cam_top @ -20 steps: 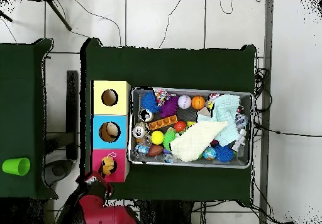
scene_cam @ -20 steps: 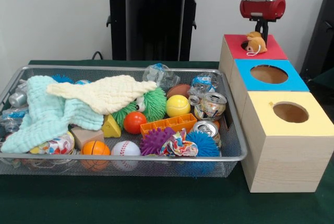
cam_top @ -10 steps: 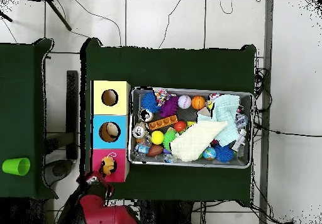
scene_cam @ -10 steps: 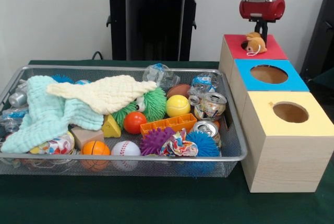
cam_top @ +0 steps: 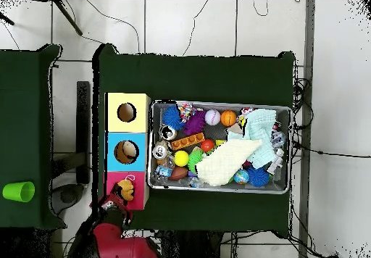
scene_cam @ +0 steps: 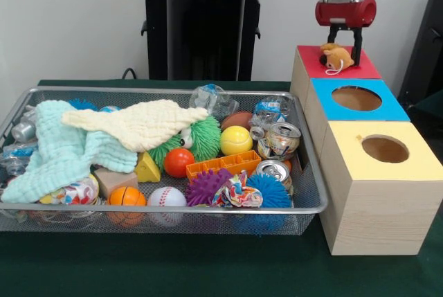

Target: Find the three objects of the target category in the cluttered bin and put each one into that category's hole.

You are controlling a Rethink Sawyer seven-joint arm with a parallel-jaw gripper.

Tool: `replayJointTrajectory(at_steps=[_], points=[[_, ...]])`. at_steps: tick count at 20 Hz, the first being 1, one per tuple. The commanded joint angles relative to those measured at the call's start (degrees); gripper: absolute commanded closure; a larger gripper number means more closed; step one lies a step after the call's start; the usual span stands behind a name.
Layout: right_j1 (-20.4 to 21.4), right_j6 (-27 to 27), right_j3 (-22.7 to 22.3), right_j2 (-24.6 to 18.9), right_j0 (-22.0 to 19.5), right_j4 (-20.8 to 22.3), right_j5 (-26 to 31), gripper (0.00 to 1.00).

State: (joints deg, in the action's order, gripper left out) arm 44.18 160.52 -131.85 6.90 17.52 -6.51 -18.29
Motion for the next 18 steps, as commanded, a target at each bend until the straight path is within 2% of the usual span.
replayJointTrajectory(at_steps=[1,2,3,9,12,18], points=[[-2.9,3.0,6.3,0.1,-0.9,-1.9,0.6,0.0],[-2.7,2.8,6.4,-0.2,-1.4,-1.4,1.1,0.0],[-2.5,2.6,6.5,-0.5,-1.9,-1.0,1.6,1.0],[0.7,3.6,5.7,-4.4,-6.4,1.7,3.5,1.0],[3.7,3.2,5.6,-5.7,-7.5,1.9,7.0,1.0],[6.0,3.6,5.6,-7.2,-8.6,1.9,9.9,1.0]])
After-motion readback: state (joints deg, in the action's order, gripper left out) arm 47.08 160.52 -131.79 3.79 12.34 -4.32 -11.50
